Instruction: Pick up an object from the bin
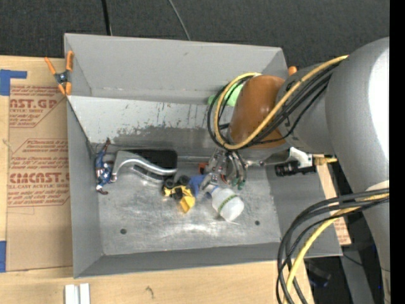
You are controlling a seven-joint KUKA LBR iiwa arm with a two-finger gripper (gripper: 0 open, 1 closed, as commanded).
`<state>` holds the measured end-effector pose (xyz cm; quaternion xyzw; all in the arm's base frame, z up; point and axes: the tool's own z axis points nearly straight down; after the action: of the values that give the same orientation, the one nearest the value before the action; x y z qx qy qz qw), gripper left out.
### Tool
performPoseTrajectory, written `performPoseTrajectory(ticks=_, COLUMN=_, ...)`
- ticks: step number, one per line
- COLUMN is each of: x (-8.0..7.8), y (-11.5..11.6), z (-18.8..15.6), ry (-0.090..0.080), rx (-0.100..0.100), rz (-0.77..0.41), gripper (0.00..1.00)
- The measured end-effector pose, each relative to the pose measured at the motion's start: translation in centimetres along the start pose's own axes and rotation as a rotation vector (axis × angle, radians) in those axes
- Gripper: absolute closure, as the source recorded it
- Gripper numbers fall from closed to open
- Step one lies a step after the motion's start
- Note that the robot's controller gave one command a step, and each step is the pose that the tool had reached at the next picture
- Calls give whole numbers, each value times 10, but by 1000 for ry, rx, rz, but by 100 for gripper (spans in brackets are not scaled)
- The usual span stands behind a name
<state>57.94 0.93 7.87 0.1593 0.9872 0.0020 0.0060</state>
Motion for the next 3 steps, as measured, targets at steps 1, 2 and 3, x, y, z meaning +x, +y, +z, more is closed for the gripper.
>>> performPoseTrajectory(ticks=1, x=2, y=0, z=-4, ry=5, rx=2, rz=0, gripper=100)
performPoseTrajectory(ticks=2, x=4, y=-1, z=-21, ry=15, rx=6, rz=-1, gripper=100)
performPoseTrajectory(ticks=3, x=4, y=-1, z=-42, ry=15, rx=6, rz=-1, gripper=100)
